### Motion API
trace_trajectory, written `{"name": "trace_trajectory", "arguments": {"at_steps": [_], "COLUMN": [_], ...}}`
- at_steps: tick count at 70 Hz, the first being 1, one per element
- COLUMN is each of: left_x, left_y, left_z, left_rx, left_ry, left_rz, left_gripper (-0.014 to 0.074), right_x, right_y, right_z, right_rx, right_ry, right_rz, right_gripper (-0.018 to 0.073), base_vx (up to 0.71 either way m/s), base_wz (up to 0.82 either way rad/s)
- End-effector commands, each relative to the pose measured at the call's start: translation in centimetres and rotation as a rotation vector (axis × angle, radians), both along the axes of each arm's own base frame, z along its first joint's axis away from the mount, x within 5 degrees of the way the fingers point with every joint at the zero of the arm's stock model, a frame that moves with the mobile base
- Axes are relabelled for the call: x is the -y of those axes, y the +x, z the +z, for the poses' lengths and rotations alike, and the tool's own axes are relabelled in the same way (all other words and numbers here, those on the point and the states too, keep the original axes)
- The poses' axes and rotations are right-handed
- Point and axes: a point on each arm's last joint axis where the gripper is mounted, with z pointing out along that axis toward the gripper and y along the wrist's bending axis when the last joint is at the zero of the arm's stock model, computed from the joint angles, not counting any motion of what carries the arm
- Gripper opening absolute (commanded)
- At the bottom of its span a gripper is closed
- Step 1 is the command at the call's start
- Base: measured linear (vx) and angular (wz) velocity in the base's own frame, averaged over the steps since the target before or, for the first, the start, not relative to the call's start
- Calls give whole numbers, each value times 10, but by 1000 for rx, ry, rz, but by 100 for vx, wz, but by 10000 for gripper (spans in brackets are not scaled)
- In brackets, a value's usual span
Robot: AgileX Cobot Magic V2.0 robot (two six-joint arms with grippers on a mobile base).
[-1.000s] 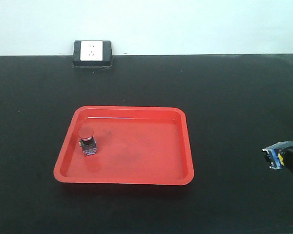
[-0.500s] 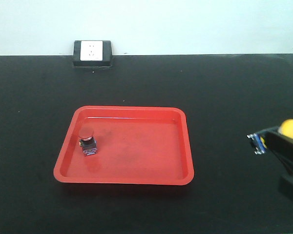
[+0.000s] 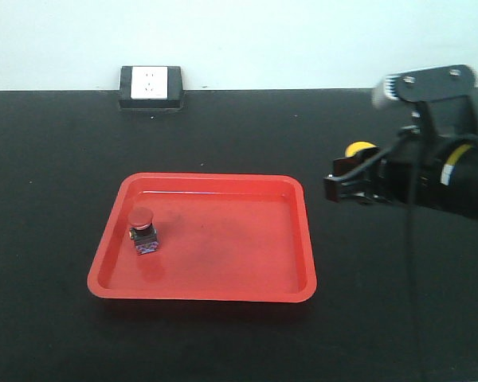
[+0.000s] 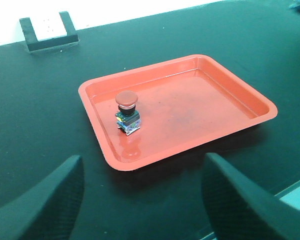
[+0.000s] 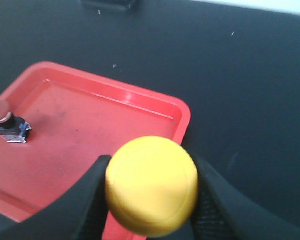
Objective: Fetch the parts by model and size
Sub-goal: 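Move the right gripper with the yellow button toward the tray, then lower the yellow button into the tray corner farthest from the red button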
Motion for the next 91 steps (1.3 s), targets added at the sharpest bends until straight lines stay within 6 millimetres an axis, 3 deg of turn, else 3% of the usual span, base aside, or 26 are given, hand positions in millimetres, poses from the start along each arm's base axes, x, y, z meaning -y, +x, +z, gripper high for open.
{"name": "trace_trajectory", "arguments": {"at_steps": [1,18,37,48,67,79,91], "left_x": [1,1,1,1,1,1,1], "left_y": [2,2,2,2,2,2,2], "left_z": [14,14,14,14,14,14,14], "left_rx": [78,78,78,78,78,78,78], "left_ry": [-50,-50,-50,-50,-50,-50,-50], "left_rz": [1,1,1,1,1,1,1], "left_gripper": [482,482,482,482,482,482,482], "right_x": [-10,-32,-51,-61,-67,-69,-69], "right_y": [23,69,109,128,136,138,137], "right_z": [15,-7,-44,-67,-97,-106,-107], "right_rx": [59,-83,-221,-289,-359,-385,-397], "right_ry": [23,5,-21,-22,-48,-43,-48], "right_rz": [3,-9,-16,-23,8,4,5], "right_gripper": [8,11,17,32,64,182,445], "base_vx": [0,0,0,0,0,0,0], "base_wz": [0,0,0,0,0,0,0]}}
